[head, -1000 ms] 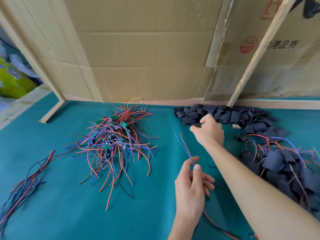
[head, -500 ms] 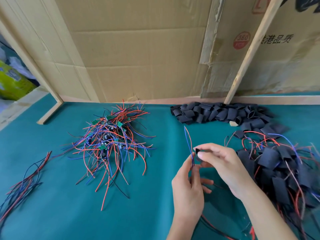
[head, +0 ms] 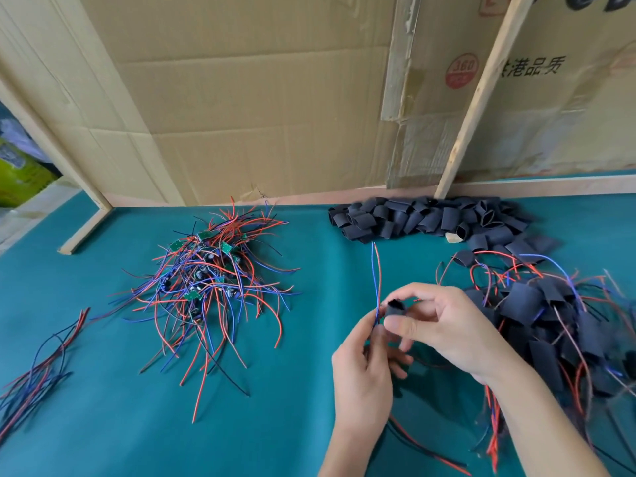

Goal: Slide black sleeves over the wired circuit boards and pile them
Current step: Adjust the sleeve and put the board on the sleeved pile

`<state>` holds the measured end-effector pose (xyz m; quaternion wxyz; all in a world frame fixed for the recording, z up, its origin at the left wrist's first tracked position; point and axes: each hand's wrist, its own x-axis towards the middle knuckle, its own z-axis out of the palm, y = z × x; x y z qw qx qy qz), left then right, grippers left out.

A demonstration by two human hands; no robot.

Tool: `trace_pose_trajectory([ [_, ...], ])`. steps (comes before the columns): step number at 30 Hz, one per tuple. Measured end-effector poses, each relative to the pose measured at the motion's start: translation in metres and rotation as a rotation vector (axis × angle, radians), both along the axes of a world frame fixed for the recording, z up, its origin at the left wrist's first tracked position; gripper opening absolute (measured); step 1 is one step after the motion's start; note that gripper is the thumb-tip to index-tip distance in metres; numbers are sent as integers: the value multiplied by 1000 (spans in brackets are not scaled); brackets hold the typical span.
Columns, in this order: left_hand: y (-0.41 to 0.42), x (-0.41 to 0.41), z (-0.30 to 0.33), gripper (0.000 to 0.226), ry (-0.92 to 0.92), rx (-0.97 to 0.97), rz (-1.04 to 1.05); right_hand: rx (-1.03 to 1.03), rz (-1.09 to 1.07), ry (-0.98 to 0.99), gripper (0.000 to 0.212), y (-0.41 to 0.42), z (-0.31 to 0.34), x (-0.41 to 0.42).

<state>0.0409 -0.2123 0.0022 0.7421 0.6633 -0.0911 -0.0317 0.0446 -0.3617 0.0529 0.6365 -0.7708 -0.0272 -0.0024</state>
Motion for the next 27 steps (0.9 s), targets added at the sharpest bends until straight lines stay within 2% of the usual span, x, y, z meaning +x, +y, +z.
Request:
trace_pose_trajectory([
  [4, 1, -2, 1, 27, 5, -7, -7, 187, -252, -80, 46, -6, -1, 3],
  [7, 0, -5, 0, 26, -4, -4, -48, 318, -312, -140, 63, -13, 1, 2],
  [11, 0, -8, -1, 27, -17, 23, -86, 359, -375, -193, 64, -17, 5, 0],
  [14, 0, -7, -3, 26, -29, 45, -103, 380, -441, -235, 54, -18, 7, 0],
  [17, 1, -8, -3, 28, -60, 90, -124, 605, -469, -277, 20, -15, 12, 1],
  [18, 1, -9, -3, 28, -73, 110, -132, 668, -484, -277, 15, -14, 14, 2],
  [22, 2, -10, -2, 29, -95, 159, -145, 740, -546, -253, 22, -9, 16, 4],
  [27, 2, -9, -3, 30, -92, 174, -149, 718, -558, -240, 16, -4, 13, 5],
])
